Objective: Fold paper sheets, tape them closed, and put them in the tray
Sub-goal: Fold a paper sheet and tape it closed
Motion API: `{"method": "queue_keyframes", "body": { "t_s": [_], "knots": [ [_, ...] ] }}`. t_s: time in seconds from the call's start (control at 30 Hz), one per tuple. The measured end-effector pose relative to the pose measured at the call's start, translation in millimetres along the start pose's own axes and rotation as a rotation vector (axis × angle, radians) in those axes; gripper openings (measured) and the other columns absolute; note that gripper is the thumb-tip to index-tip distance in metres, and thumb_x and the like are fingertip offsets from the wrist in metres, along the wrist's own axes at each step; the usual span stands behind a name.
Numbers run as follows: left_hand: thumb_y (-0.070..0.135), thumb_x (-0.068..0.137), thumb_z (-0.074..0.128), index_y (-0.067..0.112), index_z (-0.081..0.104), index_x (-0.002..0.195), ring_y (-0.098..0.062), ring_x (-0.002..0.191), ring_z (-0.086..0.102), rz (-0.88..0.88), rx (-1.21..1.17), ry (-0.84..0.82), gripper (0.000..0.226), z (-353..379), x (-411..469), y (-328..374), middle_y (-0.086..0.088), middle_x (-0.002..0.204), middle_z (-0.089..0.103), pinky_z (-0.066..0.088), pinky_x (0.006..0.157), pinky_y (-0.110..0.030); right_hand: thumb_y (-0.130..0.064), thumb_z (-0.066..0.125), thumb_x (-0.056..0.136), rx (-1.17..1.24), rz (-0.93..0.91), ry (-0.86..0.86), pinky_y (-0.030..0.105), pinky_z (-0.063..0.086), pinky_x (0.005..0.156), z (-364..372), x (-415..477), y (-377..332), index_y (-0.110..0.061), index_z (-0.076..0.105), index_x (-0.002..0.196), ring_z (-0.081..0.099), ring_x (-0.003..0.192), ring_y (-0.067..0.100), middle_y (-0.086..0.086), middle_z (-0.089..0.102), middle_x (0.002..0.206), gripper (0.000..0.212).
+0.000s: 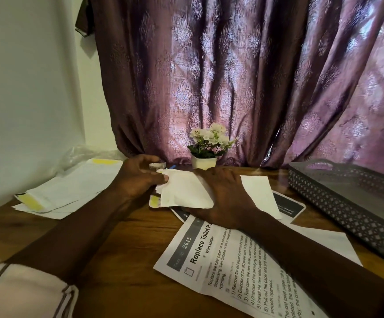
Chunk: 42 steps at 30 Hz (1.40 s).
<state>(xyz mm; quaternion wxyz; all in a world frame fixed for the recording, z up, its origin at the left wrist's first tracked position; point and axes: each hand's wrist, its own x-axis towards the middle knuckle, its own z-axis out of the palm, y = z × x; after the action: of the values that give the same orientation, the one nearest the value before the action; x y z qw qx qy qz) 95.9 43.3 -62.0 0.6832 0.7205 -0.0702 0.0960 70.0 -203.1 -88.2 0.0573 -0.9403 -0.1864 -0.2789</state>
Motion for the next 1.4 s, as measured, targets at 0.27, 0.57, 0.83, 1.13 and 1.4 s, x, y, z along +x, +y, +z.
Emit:
{"method": "queue_keyframes", "body": {
  "t_s": [0.27,0.57,0.83,1.13,1.4],
  "knots": [
    [0.029,0.087,0.078,0.011,0.068,0.120,-0.026,0.088,0.074,-0.235,-0.008,-0.064,0.038,12,-3,0,-0.013,0.105,0.075,0.063,0.068,-0.039,-0.089,0.046,0.075,-0.038,0.001,-0.077,0.046,0.019,0.119,0,0,-3,-0.041,0.023,0.158,0.030,0.141,0.027,0.002,0.038,0.150,0.099],
    [0.008,0.071,0.089,0.019,0.063,0.131,-0.030,0.108,0.070,-0.207,-0.030,-0.081,0.066,23,-3,-5,-0.013,0.135,0.062,0.061,0.089,-0.046,-0.091,0.039,0.070,-0.063,0.002,-0.087,0.051,0.023,0.119,1,-1,-7,-0.039,0.023,0.158,0.034,0.140,0.028,0.003,0.042,0.147,0.103],
    [0.045,-0.001,0.102,0.027,0.068,0.120,-0.035,0.119,0.064,-0.216,-0.021,-0.115,0.127,24,9,-25,-0.010,0.137,0.062,0.058,0.096,-0.050,-0.093,0.045,0.072,-0.013,-0.010,-0.164,0.053,0.016,0.123,-3,-2,-14,-0.041,0.020,0.160,0.026,0.146,0.028,0.004,0.035,0.155,0.105],
    [0.040,0.087,0.077,0.026,0.058,0.134,-0.020,0.114,0.055,0.054,0.770,-0.063,0.052,23,-11,2,-0.004,0.139,0.058,0.040,0.089,-0.027,-0.077,0.025,0.096,0.158,0.005,-0.474,0.046,0.019,0.125,-12,-3,-18,-0.039,0.018,0.162,0.026,0.153,0.022,-0.005,0.021,0.170,0.076],
    [0.039,0.093,0.069,0.018,0.067,0.114,-0.024,0.102,0.066,-0.089,1.014,-0.005,0.030,-4,-11,19,-0.001,0.107,0.068,0.054,0.082,-0.036,-0.074,0.030,0.098,0.180,0.025,-0.544,0.041,0.012,0.127,-15,-4,-19,-0.040,0.021,0.162,0.017,0.157,0.017,-0.010,0.014,0.172,0.073]
  ]
}}
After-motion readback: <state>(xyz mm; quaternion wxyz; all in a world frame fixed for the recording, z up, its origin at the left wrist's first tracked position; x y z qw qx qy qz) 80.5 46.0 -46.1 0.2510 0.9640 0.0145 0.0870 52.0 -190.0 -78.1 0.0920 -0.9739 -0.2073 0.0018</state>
